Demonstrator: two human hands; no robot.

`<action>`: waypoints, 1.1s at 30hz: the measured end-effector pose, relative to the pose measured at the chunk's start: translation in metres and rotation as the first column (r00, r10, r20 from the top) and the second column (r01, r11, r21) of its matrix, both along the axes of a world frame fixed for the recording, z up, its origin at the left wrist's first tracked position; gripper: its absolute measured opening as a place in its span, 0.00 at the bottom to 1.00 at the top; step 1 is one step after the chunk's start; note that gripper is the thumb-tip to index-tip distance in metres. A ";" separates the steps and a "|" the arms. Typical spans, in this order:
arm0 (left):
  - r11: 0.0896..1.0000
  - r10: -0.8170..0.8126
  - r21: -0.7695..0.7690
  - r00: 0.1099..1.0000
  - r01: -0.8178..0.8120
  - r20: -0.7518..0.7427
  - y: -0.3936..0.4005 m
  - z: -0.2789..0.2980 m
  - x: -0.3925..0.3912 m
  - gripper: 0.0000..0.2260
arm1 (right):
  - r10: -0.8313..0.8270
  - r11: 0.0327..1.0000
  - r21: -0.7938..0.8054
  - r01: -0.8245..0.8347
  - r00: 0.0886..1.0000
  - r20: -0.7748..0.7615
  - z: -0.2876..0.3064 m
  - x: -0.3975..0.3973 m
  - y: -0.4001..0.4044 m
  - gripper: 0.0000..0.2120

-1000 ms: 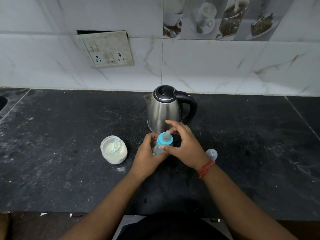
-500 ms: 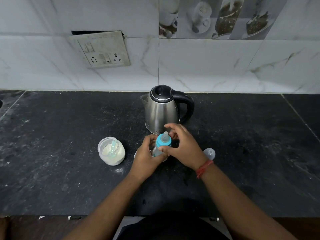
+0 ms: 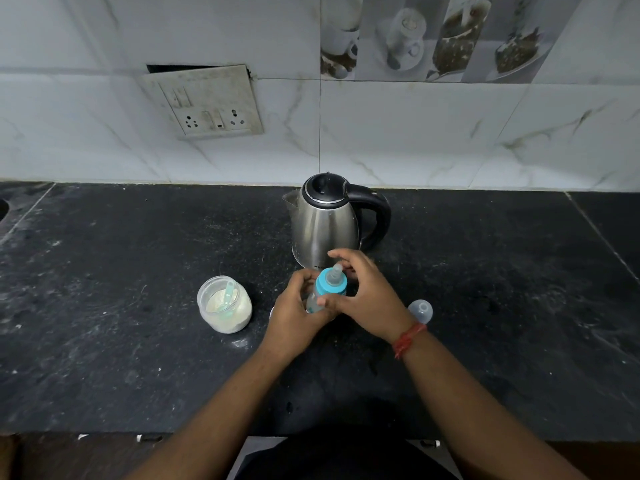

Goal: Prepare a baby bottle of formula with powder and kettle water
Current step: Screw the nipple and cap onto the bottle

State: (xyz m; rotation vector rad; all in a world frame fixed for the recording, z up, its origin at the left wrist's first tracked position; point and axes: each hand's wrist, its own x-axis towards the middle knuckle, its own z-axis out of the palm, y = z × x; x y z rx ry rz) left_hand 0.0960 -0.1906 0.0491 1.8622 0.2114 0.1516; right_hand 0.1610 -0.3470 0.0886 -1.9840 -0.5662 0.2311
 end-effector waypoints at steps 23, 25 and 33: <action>0.911 -0.399 -0.150 0.913 0.385 -0.084 0.004 0.036 0.003 0.22 | 0.508 0.861 0.070 -0.504 0.844 -0.170 0.034 0.031 -0.019 0.24; 0.886 -0.452 -0.167 0.887 0.434 -0.097 0.005 0.044 0.005 0.20 | 0.586 0.810 0.096 -0.579 0.786 -0.195 0.042 0.035 -0.020 0.23; 0.848 -0.504 -0.213 0.863 0.486 -0.038 0.011 0.048 0.010 0.16 | 0.614 0.788 0.217 -0.577 0.765 -0.196 0.048 0.036 -0.013 0.12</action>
